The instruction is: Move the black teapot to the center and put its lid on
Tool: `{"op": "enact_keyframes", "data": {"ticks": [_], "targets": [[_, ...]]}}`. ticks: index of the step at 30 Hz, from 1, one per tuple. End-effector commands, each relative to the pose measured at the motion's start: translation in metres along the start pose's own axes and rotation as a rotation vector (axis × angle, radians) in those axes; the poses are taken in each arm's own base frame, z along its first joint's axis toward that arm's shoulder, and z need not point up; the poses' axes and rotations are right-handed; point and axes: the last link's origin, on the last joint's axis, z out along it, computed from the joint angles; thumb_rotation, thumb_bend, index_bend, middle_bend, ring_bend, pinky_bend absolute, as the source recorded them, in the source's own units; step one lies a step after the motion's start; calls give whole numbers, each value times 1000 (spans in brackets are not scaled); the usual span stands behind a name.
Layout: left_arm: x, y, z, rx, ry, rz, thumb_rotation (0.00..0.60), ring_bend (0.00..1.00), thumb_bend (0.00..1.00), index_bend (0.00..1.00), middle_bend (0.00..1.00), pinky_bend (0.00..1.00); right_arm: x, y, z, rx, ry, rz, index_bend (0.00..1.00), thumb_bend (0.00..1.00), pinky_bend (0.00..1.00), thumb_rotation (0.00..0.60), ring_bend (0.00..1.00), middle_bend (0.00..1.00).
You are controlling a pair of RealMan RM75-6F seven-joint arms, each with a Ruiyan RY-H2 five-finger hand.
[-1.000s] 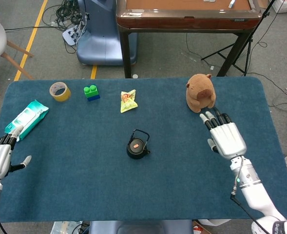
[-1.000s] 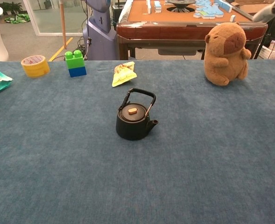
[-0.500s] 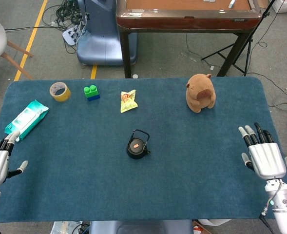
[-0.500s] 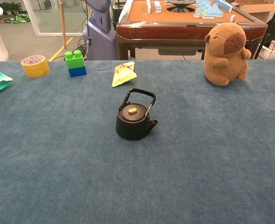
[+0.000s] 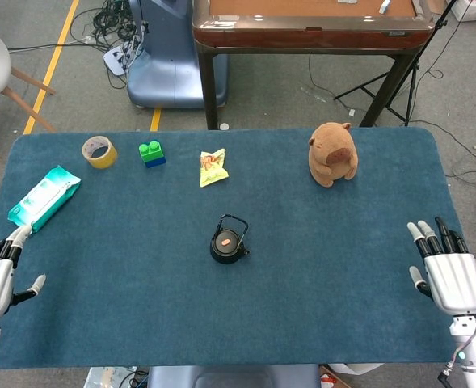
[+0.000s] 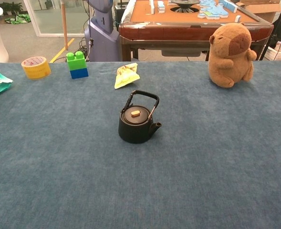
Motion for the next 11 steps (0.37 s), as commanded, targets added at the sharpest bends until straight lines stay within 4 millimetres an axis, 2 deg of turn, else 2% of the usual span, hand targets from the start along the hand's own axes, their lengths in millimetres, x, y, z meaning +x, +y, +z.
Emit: {"op": "enact_keyframes", "data": {"ticks": [1, 11], "targets": [[0, 0, -2, 3, -2, 3, 600, 141, 250, 79, 121, 163, 1, 1, -2, -2, 1, 4, 117, 315, 176, 600, 30, 165], [-3, 5, -9, -15, 14, 6, 600, 141, 250, 79, 121, 163, -2, 2, -4, 9, -21, 22, 117, 316, 176, 600, 30, 165]]}}
